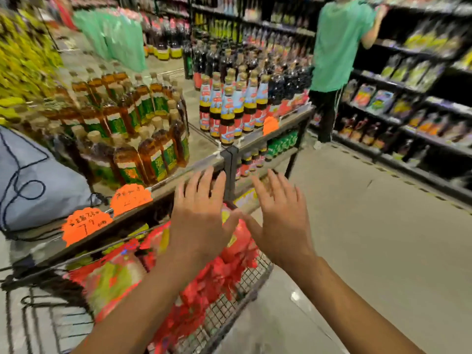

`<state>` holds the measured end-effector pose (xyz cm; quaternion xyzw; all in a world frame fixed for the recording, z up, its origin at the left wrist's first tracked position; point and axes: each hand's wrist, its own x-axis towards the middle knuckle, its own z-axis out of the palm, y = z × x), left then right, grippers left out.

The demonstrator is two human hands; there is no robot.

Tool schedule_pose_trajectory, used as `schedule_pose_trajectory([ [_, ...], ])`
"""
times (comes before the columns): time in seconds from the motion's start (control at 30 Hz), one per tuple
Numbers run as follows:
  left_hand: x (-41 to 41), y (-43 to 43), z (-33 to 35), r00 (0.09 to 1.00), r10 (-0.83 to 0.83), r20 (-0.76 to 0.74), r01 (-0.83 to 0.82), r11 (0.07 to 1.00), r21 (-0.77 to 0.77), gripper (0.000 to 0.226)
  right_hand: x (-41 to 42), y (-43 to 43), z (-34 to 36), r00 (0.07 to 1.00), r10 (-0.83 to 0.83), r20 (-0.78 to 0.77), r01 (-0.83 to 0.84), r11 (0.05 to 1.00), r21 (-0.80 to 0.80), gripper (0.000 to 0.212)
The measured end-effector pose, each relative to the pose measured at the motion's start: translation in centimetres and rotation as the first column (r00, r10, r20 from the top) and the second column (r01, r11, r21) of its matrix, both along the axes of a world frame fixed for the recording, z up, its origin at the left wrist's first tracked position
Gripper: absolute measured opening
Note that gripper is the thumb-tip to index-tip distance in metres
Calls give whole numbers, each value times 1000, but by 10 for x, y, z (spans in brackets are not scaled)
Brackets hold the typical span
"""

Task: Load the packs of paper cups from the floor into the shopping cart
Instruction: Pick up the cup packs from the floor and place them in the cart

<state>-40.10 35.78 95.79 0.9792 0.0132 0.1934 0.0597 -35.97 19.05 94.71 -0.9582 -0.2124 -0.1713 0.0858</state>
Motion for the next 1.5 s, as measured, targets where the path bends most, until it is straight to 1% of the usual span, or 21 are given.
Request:
schedule_pose_trajectory([
  [0.03,-3,-15,9,998,-48,27,48,999,-4,74,-12,-17,7,999,-47,13,47,999,7,74],
  [0.13,-11,-70,36,986,-164,-12,164,985,49,77,-45,-79,23,977,-212,17,212,977,8,75],
  [0.2,-15,-116,47,965,-262,-3,262,963,69,77,-66,-131,30,941,-338,32,338,941,2,75],
  [0.27,-17,-170,54,922,-388,11,386,918,88,75,-90,-187,34,881,-470,49,470,883,9,74],
  [0.37,-23,-270,62,822,-568,38,562,820,105,75,-135,-279,40,755,-653,55,651,757,47,74],
  [0.47,-49,-385,71,696,-716,61,709,698,102,75,-190,-373,45,585,-809,53,807,587,59,75],
  [0.6,-106,-535,74,527,-849,30,841,526,124,77,-270,-496,51,368,-929,36,925,370,92,74],
  [0.67,-123,-582,73,476,-879,22,869,475,138,77,-297,-536,56,310,-949,50,945,314,92,75],
  [0.77,-163,-668,62,363,-932,0,920,358,160,77,-353,-605,47,164,-986,17,984,165,75,76],
  [0.87,-196,-739,51,262,-964,-51,956,252,148,78,-402,-659,35,33,-999,-15,996,31,84,77],
  [0.93,-210,-783,42,201,-976,-86,971,187,149,78,-426,-690,27,-39,-998,-48,995,-43,85,76],
  [1.0,-219,-824,30,148,-983,-106,980,132,147,77,-444,-721,17,-91,-992,-88,992,-97,76,75],
  [1.17,-212,-922,-17,57,-987,-153,991,37,129,75,-453,-796,-24,-172,-970,-172,984,-178,19,76],
  [1.33,-167,-1036,-77,-6,-984,-180,995,-23,94,73,-420,-900,-78,-221,-953,-208,975,-221,-26,73],
  [1.43,-130,-1114,-126,-39,-962,-270,995,-63,78,74,-387,-974,-120,-258,-927,-272,966,-241,-94,72],
  [1.5,-108,-1168,-156,-45,-941,-335,996,-68,58,75,-368,-1023,-151,-279,-907,-315,960,-253,-121,72],
])
